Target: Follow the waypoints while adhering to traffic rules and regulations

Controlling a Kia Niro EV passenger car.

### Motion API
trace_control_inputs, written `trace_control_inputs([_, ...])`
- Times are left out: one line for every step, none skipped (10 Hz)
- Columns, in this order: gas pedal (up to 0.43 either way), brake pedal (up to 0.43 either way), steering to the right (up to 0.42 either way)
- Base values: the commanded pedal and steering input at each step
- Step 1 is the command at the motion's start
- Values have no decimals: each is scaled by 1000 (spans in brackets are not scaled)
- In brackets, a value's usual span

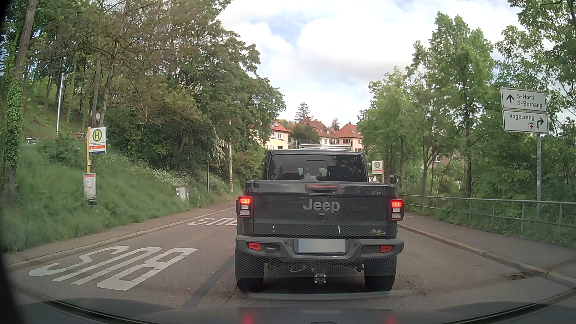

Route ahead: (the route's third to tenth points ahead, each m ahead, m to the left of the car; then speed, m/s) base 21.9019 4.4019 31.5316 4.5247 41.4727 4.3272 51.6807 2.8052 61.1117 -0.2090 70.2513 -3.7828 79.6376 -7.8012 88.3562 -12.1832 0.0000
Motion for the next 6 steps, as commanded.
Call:
trace_control_inputs([0,0,4])
trace_control_inputs([0,0,4])
trace_control_inputs([0,0,4])
trace_control_inputs([0,0,4])
trace_control_inputs([0,0,4])
trace_control_inputs([0,0,4])
